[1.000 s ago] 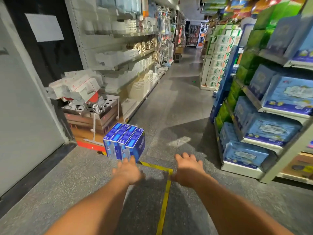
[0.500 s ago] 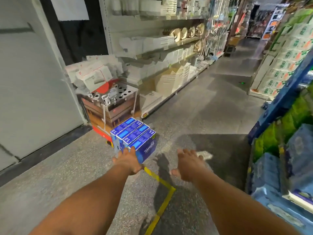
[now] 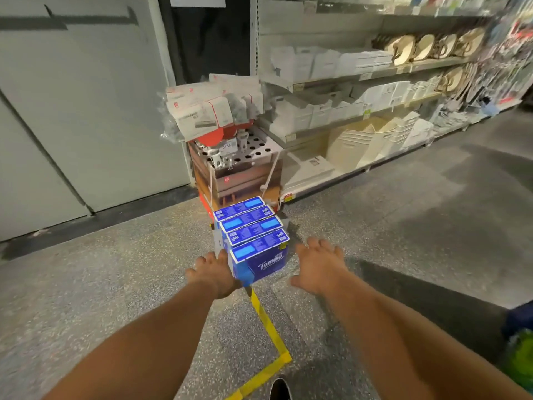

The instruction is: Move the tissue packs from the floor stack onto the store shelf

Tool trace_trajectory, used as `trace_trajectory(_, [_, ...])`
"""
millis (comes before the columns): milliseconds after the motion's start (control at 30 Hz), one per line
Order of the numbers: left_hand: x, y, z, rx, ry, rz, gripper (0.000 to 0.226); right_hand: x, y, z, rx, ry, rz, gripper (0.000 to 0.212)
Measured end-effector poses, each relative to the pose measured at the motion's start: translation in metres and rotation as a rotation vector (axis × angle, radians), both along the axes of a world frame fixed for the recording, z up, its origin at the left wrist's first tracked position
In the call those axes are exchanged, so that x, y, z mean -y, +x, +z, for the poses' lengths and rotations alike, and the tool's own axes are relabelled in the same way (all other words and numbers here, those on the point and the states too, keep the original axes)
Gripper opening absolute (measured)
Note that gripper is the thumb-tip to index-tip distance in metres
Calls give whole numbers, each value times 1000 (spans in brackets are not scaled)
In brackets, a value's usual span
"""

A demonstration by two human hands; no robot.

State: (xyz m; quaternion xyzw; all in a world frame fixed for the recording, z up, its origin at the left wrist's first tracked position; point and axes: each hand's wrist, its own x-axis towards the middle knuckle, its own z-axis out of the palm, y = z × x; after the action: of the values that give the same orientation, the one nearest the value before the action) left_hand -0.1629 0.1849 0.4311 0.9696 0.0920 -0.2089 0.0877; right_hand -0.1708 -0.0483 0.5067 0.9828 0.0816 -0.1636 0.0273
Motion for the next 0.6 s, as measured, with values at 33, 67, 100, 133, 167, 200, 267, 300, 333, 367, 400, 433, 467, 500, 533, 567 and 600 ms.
trace_trajectory(33, [11,17,-4,-4,2,8,103,9,18,-1,-2,5,6,84])
trace_trajectory(67, [21,36,-9,-16,0,14,102,18,36,-1,-6,9,12,85])
trace_trajectory(100, [32,54,-13,-30,-7,21,102,29,53,-1,-5,17,19,84])
trace_trajectory(133, [43,72,-18,-41,-16,30,101,40,70,0,-2,19,18,84])
trace_trajectory(167, [53,88,-21,-48,-24,37,100,51,89,-1,-3,20,11,84])
trace_trajectory(200, [62,102,-23,-54,-29,41,99,62,107,-1,-9,23,-3,85])
trace_trajectory(267, [79,124,-27,-56,-38,52,99,84,142,-4,-12,38,-22,87])
trace_trajectory(300, [85,132,-28,-62,-37,60,99,93,158,-7,-20,36,-22,89])
trace_trajectory(333, [89,140,-30,-69,-32,73,100,99,172,-11,-35,30,-12,89])
trace_trajectory(367, [92,150,-31,-73,-25,98,100,102,188,-17,-54,25,8,89])
trace_trajectory(400, [93,161,-34,-75,-21,129,101,103,204,-25,-71,32,37,89])
trace_trajectory(433, [94,173,-37,-74,-22,163,102,101,220,-36,-88,47,69,88])
trace_trajectory(467, [94,185,-42,-71,-29,199,103,98,237,-47,-104,68,99,87])
trace_trajectory(500, [96,197,-46,-70,-34,229,103,94,254,-60,-120,90,125,85])
trace_trajectory(533, [99,207,-50,-73,-31,250,102,89,272,-71,-137,105,150,86])
trace_trajectory(567, [102,217,-55,-74,-22,269,102,85,290,-82,-159,121,168,87])
trace_trajectory(600, [104,228,-63,-73,-4,288,101,82,308,-93,-182,136,182,88])
